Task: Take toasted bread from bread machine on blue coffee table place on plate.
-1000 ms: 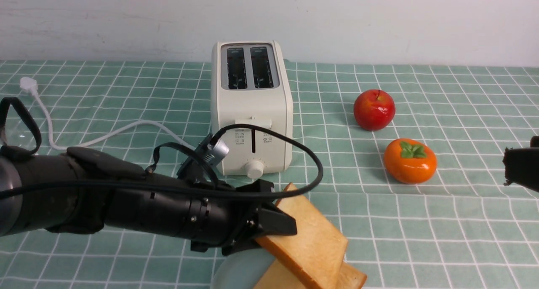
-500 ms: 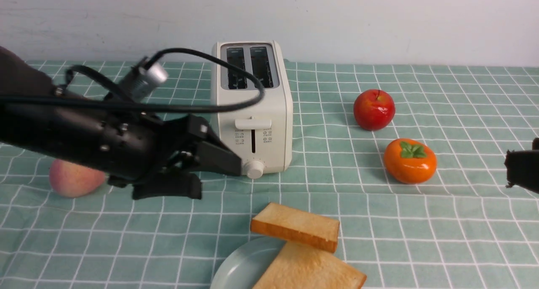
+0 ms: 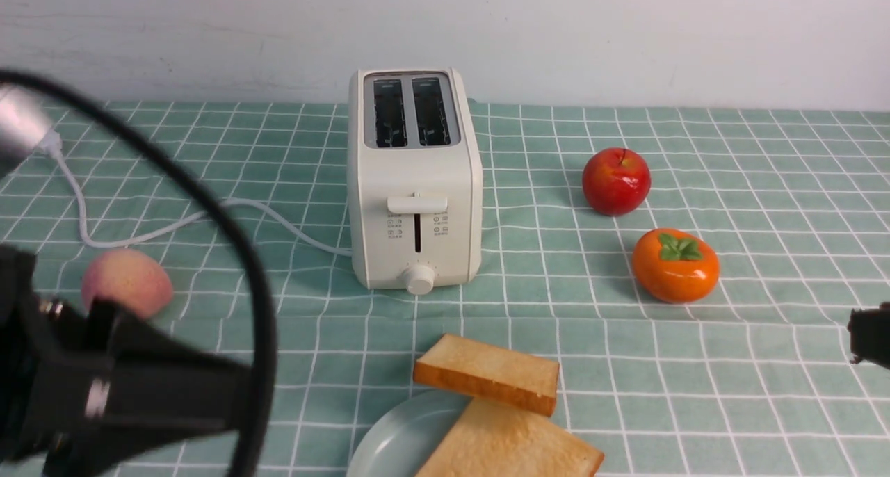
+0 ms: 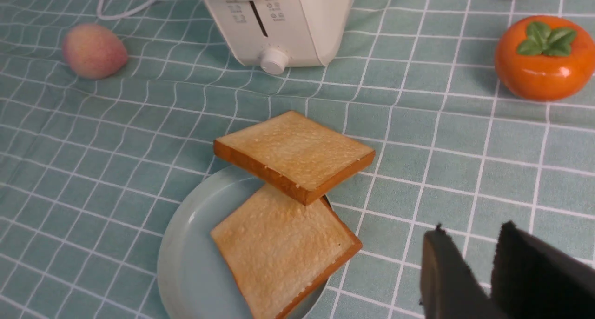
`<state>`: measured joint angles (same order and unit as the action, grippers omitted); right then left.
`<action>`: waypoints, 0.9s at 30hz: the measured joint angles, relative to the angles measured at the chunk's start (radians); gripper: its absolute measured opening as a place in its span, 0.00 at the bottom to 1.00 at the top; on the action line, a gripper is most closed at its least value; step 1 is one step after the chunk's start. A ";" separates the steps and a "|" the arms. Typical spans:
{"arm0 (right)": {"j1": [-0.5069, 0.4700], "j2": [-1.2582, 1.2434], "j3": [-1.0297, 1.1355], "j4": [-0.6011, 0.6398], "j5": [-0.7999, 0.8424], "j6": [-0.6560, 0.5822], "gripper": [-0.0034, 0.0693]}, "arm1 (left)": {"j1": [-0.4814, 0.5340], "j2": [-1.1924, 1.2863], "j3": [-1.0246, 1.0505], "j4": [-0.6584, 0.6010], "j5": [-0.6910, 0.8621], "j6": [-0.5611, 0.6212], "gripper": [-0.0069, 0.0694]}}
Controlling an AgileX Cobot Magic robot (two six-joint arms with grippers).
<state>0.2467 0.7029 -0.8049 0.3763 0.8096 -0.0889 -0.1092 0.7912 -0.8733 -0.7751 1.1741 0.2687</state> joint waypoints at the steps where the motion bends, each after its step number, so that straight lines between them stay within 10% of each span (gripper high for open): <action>1: 0.000 -0.008 0.020 -0.002 -0.015 0.003 0.16 | -0.019 -0.031 0.018 0.034 0.006 -0.016 0.59; 12: 0.000 -0.284 0.165 -0.056 -0.089 0.024 0.02 | -0.151 -0.576 0.257 0.303 -0.007 -0.367 0.09; 27: 0.000 -0.490 0.423 -0.189 -0.165 0.024 0.03 | -0.153 -0.811 0.276 0.305 -0.006 -0.432 0.07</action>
<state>0.2467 0.2127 -0.3821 0.1877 0.6441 -0.0645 -0.2619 -0.0199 -0.5975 -0.4705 1.1677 -0.1634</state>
